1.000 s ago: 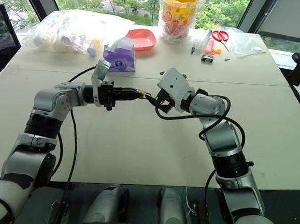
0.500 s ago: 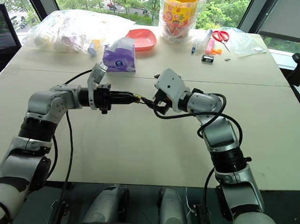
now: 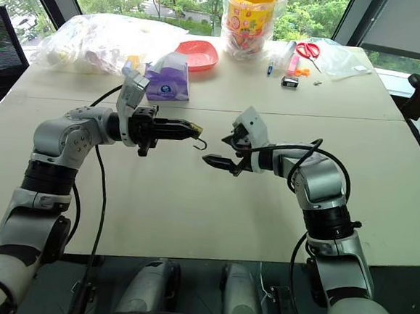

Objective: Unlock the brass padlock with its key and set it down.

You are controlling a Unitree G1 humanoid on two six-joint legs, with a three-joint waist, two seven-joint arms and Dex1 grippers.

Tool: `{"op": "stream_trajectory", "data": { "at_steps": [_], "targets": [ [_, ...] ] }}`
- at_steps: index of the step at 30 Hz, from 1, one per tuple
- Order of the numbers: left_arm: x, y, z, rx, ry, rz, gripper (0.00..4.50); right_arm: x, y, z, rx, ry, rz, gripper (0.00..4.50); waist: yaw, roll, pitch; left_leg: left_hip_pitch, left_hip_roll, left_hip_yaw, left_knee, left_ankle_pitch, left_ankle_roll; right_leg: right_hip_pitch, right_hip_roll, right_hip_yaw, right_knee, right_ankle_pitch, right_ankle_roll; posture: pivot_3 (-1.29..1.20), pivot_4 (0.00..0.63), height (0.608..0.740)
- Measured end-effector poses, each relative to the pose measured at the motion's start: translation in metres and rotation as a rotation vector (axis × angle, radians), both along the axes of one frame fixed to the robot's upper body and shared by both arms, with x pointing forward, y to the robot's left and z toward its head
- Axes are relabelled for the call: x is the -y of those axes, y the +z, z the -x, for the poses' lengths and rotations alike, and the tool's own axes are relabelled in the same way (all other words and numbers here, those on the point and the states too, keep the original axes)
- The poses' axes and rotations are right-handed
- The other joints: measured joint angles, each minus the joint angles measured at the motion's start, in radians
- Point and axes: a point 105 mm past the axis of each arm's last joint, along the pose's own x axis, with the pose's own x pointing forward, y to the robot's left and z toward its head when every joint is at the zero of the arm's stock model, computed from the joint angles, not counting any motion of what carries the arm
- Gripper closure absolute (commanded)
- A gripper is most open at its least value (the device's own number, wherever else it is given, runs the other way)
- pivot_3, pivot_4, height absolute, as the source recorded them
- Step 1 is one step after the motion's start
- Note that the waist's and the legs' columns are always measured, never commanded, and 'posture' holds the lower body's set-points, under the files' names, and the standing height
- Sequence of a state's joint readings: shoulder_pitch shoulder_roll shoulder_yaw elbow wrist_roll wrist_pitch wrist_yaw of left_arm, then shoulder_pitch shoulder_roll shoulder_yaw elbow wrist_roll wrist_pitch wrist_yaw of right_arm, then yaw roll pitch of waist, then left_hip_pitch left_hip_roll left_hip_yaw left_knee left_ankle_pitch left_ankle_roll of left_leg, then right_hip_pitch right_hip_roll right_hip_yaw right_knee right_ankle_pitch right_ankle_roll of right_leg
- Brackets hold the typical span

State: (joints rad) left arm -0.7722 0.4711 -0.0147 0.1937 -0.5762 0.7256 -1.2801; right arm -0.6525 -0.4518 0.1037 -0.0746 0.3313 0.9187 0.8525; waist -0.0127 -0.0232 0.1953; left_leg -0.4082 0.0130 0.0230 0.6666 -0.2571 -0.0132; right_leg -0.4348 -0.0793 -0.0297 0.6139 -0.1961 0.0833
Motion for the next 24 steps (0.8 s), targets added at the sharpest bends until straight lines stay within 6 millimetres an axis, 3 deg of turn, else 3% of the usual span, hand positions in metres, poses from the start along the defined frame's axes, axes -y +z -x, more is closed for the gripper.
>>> {"op": "stream_trajectory", "data": {
  "at_steps": [6,13,16,20,24],
  "targets": [
    [-0.003,-0.008,-0.011,-0.04,0.062,0.017,4.5,0.006,0.002,0.009,0.031,0.006,0.022,0.02,0.003,0.0,0.0,-0.001,0.0,0.0,0.0,0.0,0.0,0.0,0.0,0.0,-0.001,0.001,0.003,0.0,0.15,0.74],
    [0.006,-0.03,-0.022,-0.192,0.143,0.067,4.5,0.059,0.001,0.026,0.19,-0.06,0.326,0.02,0.006,0.0,0.0,-0.002,-0.001,0.0,0.0,0.0,0.0,0.0,-0.002,0.0,-0.003,0.0,0.002,0.0,0.15,0.74],
    [0.017,-0.044,-0.027,-0.283,0.168,0.083,4.5,0.057,0.012,0.037,0.262,-0.04,0.354,0.02,0.002,-0.001,0.0,-0.001,-0.001,0.0,0.0,0.0,0.0,0.0,-0.001,0.0,-0.002,0.001,0.003,0.0,0.15,0.74],
    [0.03,-0.067,-0.035,-0.39,0.229,0.063,4.5,0.055,-0.007,0.053,0.224,-0.021,0.378,0.02,0.002,-0.001,0.0,0.0,-0.001,0.0,0.0,0.0,0.0,0.0,-0.001,0.0,-0.002,0.0,0.002,0.0,0.15,0.74],
    [0.039,-0.085,-0.039,-0.417,0.258,-0.006,4.5,0.059,-0.007,0.049,0.242,-0.047,0.408,0.02,0.004,-0.001,0.0,0.0,-0.001,0.001,0.001,0.0,0.0,0.0,-0.001,0.0,-0.002,-0.001,0.0,0.0,0.15,0.74]
  ]
}}
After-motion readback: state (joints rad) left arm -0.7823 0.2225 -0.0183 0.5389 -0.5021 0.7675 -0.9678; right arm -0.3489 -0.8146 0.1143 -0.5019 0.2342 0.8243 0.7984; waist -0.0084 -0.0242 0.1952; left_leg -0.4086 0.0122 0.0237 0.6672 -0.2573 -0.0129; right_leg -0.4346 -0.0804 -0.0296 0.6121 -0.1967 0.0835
